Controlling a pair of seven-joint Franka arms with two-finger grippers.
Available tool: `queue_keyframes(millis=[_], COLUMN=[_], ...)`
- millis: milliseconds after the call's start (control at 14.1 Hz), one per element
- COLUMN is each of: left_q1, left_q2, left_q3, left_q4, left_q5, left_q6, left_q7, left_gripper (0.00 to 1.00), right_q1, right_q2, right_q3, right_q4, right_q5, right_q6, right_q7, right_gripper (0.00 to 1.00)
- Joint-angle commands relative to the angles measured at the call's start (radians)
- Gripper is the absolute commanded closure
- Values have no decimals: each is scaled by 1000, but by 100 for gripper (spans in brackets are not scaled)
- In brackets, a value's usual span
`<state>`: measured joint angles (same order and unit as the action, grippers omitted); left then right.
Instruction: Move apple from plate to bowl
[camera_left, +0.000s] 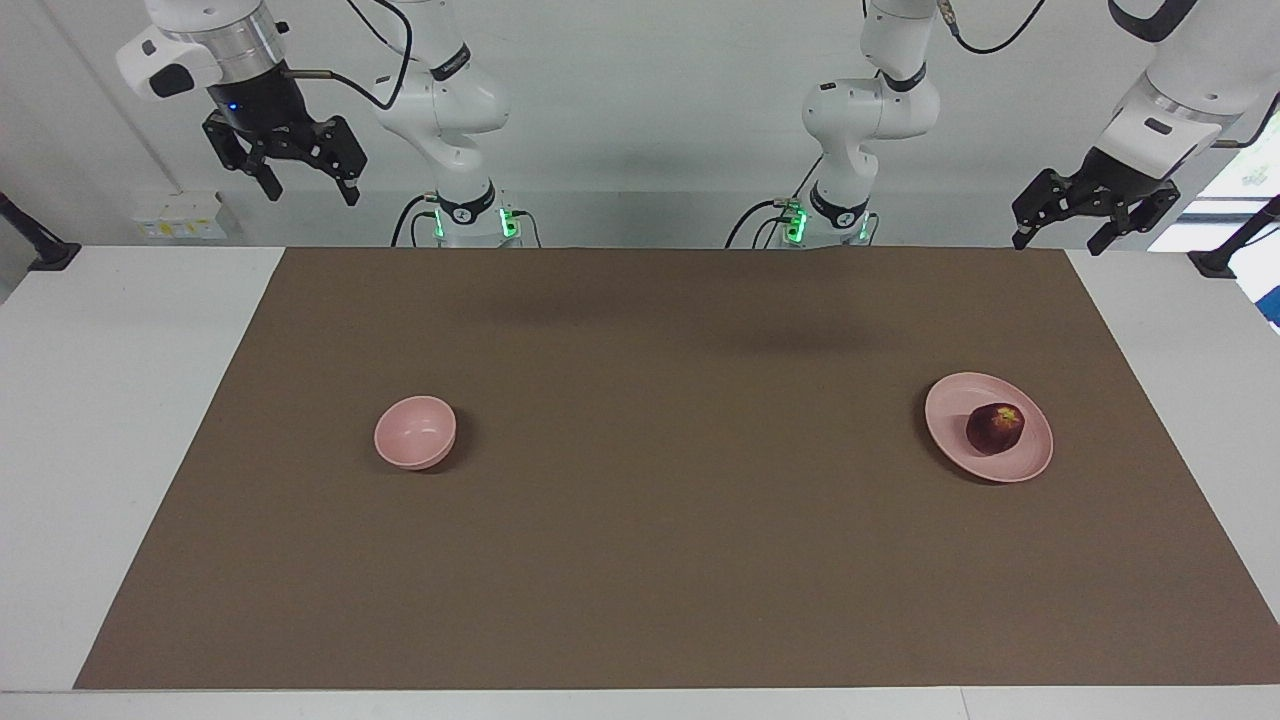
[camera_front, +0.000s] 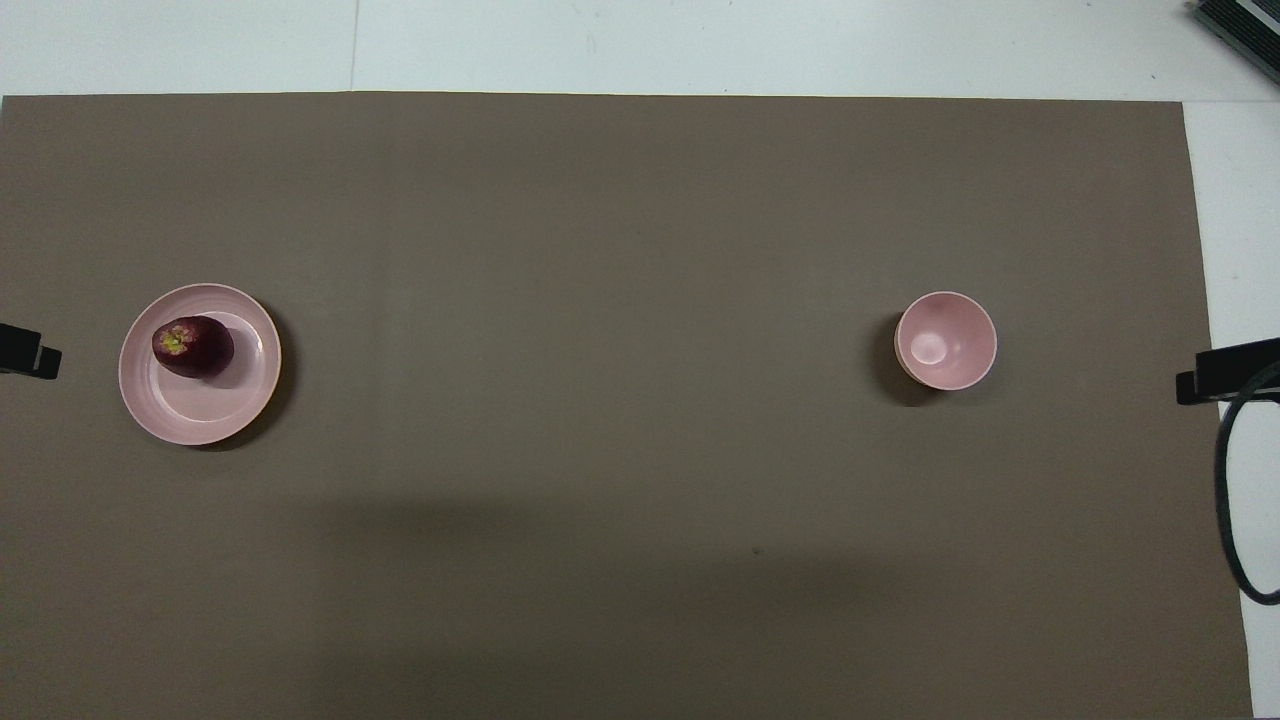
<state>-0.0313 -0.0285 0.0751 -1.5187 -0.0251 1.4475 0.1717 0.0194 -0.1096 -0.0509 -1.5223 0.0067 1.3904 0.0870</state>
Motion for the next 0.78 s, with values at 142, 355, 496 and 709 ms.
queue_keyframes(millis=[142,355,496,709], left_q1=[8,10,8,-2], left_q2=[-25,-25,-25,-27], left_q3=[-5,-5,-6,-6], left_q4=[-28,-28,-28,-32], left_q5=[-13,-12,-10,-12], left_q6=[8,8,10,19], left_q7=[5,5,5,2], left_gripper=[0,0,0,0], right_q1=[-9,-9,-9,-9], right_q2=[-2,-2,-2,-2], right_q3=[3,3,3,3], right_q4=[-1,-1,-1,-1], right_q5=[7,7,7,7], right_q6=[7,7,7,6], right_q7=[-16,-16,-16,-16], right_gripper=[0,0,0,0])
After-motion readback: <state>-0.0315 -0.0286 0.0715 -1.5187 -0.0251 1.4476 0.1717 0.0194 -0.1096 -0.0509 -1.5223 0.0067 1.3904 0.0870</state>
